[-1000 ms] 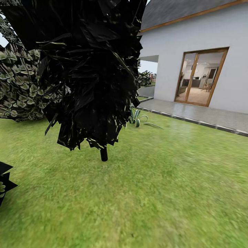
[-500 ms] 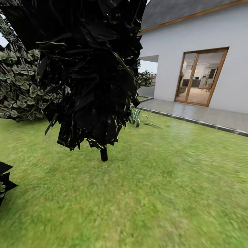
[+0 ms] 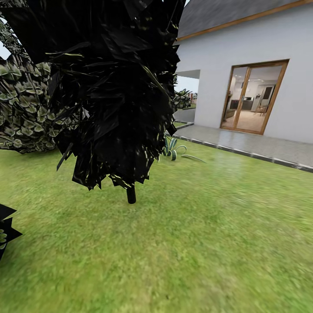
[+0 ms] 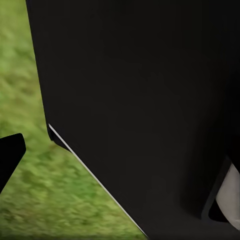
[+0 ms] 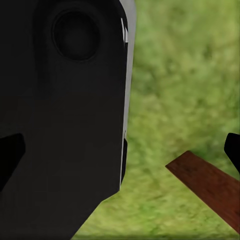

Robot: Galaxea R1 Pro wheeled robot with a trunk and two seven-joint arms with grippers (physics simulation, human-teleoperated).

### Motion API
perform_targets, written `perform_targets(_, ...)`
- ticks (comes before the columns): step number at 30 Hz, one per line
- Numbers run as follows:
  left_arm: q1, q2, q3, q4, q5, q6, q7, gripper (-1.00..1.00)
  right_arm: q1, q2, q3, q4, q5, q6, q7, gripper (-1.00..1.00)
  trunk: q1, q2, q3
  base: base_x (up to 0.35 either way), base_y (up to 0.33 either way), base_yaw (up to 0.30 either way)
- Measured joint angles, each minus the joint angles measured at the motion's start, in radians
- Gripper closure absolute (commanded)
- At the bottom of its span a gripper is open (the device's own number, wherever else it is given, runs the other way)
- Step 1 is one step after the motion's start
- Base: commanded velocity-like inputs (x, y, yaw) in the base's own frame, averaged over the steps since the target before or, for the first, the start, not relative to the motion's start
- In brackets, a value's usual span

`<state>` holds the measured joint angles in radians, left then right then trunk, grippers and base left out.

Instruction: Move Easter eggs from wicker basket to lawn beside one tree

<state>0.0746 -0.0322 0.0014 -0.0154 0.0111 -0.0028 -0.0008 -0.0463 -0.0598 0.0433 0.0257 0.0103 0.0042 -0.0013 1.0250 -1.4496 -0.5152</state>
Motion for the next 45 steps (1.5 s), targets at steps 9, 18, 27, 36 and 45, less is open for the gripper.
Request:
perform_targets(9,0.000,0.000,0.000,0.000,0.000,0.000,0.000,-1.00,0.000,0.000,0.000,0.000,0.000,0.000,0.000,-1.00,0.000,0.000,0.000,0.000,0.000,0.000)
perform_targets(18,0.000,0.000,0.000,0.000,0.000,0.000,0.000,-1.00,0.000,0.000,0.000,0.000,0.000,0.000,0.000,-1.00,0.000,0.000,0.000,0.000,0.000,0.000)
perform_targets(27,0.000,0.000,0.000,0.000,0.000,0.000,0.000,-1.00,0.000,0.000,0.000,0.000,0.000,0.000,0.000,-1.00,0.000,0.000,0.000,0.000,0.000,0.000)
perform_targets(36,0.000,0.000,0.000,-0.001,0.000,0.000,0.000,-1.00,0.000,0.000,0.000,0.000,0.000,0.000,0.000,-1.00,0.000,0.000,0.000,0.000,0.000,0.000)
perform_targets(45,0.000,0.000,0.000,-0.001,0.000,0.000,0.000,-1.00,0.000,0.000,0.000,0.000,0.000,0.000,0.000,-1.00,0.000,0.000,0.000,0.000,0.000,0.000)
